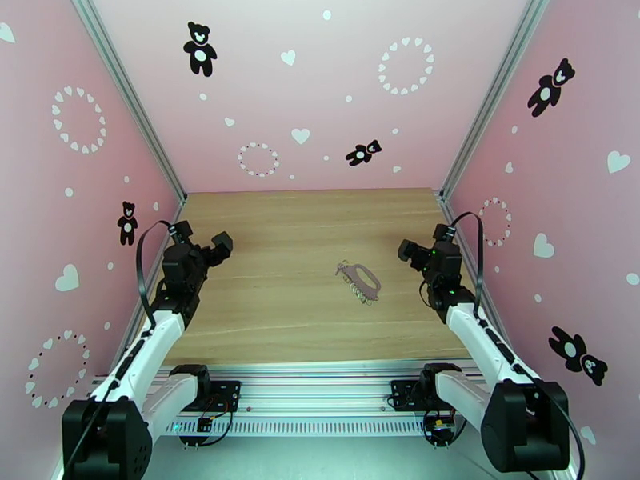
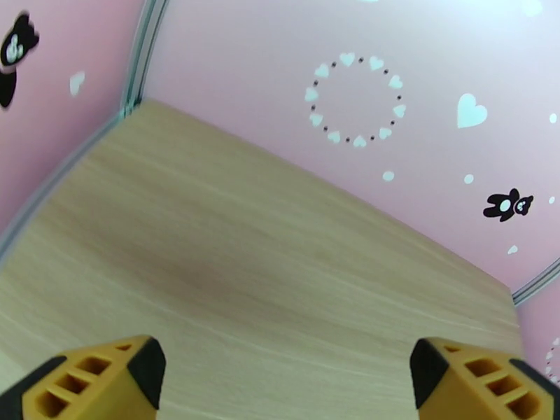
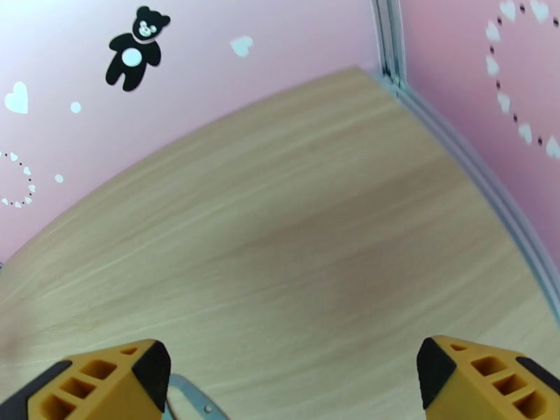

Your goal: Remove the keys from the keyring

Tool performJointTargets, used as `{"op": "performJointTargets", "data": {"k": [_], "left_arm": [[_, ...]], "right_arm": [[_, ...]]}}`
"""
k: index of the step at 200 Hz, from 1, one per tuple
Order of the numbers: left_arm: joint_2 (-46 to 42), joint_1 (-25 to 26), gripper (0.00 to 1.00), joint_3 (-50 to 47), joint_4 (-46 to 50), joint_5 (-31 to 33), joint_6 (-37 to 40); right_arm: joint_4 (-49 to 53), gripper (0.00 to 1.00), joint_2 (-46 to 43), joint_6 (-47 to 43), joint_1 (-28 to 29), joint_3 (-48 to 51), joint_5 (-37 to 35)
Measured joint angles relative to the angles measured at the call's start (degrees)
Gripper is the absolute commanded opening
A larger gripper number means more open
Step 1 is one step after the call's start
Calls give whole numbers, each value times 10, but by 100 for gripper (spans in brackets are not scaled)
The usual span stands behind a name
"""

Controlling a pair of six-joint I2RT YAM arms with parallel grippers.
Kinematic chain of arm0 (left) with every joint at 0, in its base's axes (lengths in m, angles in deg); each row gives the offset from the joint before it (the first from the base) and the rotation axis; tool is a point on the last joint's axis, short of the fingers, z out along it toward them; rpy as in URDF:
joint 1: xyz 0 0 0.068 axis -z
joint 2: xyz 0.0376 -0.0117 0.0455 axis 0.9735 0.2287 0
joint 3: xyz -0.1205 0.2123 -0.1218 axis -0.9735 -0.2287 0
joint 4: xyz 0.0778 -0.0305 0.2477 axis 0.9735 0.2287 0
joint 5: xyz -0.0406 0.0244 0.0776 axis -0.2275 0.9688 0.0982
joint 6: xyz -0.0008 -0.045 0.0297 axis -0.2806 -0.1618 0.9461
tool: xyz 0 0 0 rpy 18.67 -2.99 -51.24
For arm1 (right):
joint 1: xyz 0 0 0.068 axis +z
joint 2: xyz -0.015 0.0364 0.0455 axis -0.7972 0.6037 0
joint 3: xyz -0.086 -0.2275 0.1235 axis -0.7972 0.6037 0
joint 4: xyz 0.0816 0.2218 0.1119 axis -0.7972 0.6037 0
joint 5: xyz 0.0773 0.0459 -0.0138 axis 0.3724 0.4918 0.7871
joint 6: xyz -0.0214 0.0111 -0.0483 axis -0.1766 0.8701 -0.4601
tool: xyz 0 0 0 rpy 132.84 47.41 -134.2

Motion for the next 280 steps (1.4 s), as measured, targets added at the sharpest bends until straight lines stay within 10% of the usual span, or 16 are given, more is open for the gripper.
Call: {"op": "performJointTargets", "data": {"k": [115, 199, 280], "left_arm": [[380, 412, 78, 392, 217, 85, -52], [727, 478, 59, 773, 409, 153, -64], [818, 490, 45, 866, 492, 175, -64]], "right_arm": [[243, 99, 66, 23, 8, -100, 168], [296, 99, 120, 14, -11, -126, 207], [298, 99, 143, 4, -14, -147, 226]]}}
